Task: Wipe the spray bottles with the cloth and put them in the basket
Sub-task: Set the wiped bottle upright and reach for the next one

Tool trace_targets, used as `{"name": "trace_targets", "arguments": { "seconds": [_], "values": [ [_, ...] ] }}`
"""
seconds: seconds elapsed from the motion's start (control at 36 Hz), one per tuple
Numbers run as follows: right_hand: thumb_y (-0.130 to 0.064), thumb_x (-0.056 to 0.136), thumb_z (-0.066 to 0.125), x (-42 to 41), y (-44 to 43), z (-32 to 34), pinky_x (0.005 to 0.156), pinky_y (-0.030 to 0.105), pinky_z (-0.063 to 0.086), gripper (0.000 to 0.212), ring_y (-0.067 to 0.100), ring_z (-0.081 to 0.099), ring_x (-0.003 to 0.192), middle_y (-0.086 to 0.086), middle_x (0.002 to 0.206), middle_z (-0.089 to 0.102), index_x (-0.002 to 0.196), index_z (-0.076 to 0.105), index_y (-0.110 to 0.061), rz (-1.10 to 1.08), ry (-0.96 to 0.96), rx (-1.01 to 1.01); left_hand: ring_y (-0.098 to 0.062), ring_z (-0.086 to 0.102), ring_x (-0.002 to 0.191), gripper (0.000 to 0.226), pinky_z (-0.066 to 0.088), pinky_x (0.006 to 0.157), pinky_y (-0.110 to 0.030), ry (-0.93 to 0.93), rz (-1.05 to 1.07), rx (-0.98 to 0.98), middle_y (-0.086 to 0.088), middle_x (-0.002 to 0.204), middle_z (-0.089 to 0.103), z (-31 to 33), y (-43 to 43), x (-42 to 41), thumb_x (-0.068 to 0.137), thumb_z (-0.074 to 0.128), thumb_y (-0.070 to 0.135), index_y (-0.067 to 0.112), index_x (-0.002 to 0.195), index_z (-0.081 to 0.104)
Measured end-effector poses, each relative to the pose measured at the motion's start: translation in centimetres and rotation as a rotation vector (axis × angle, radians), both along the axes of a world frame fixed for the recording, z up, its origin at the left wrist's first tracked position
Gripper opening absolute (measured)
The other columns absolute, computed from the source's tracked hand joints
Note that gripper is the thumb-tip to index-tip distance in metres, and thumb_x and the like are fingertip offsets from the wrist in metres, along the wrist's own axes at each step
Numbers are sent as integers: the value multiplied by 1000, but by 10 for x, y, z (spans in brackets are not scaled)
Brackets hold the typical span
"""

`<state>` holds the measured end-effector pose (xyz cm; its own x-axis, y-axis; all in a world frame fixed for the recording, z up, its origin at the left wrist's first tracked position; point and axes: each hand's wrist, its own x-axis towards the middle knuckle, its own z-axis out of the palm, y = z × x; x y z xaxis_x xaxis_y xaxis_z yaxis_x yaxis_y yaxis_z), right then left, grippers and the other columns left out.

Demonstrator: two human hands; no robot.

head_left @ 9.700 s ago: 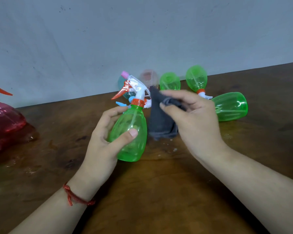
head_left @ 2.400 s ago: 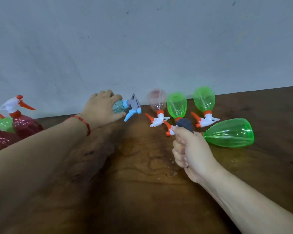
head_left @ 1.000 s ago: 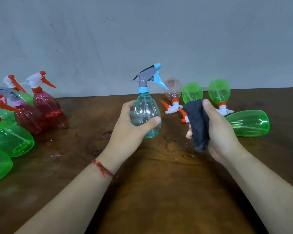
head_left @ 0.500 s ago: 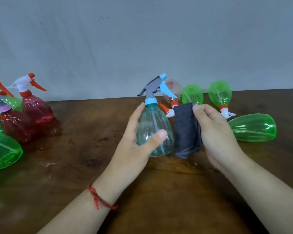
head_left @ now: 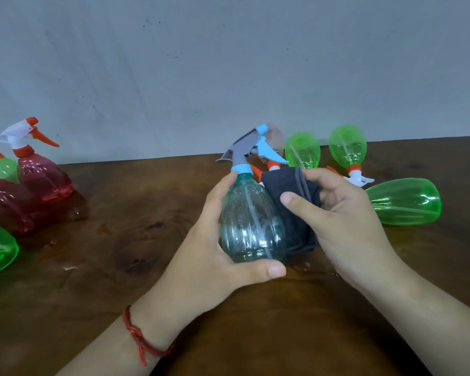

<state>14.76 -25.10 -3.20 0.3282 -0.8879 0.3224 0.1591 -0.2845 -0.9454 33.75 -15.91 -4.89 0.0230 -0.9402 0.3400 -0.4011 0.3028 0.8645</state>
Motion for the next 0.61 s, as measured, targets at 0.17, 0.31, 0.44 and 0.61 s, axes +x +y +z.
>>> {"name": "trace_targets", "arguments": {
  "seconds": [0.17, 0.31, 0.44, 0.61],
  "values": [
    [-7, 97, 74, 1, -3, -7, 95, 39, 61, 23, 13, 76, 100, -6, 104, 80, 117, 76, -18, -137, 47, -99, 0, 50, 143, 122, 40, 109, -7, -183, 16, -47, 34, 151, 45, 0, 1, -2, 67, 103, 21, 36, 163, 28],
    [-3, 100, 68, 0, 0, -10, 99, 29, 57, 34, 8, 72, 114, -15, 115, 78, 121, 78, -27, -156, 135, -274, -5, 52, 144, 123, 40, 111, -9, -232, 2, -77, 24, 154, 46, -4, -2, -1, 67, 104, 23, 31, 163, 29],
    [10, 98, 62, 0, 3, -13, 105, 21, 51, 40, 6, 67, 124, -12, 127, 74, 124, 78, -17, -157, 240, -532, -19, 52, 146, 122, 43, 117, -23, -256, 23, -118, 5, 158, 47, -10, -6, 3, 68, 104, 24, 25, 165, 29],
    [5, 100, 63, 1, -1, -16, 106, 27, 53, 42, 3, 66, 124, -18, 128, 72, 128, 77, -23, -176, 305, -535, -15, 57, 140, 117, 46, 111, -18, -258, 0, -142, 9, 154, 50, -8, -4, 1, 70, 102, 22, 23, 162, 31]
  ]
}}
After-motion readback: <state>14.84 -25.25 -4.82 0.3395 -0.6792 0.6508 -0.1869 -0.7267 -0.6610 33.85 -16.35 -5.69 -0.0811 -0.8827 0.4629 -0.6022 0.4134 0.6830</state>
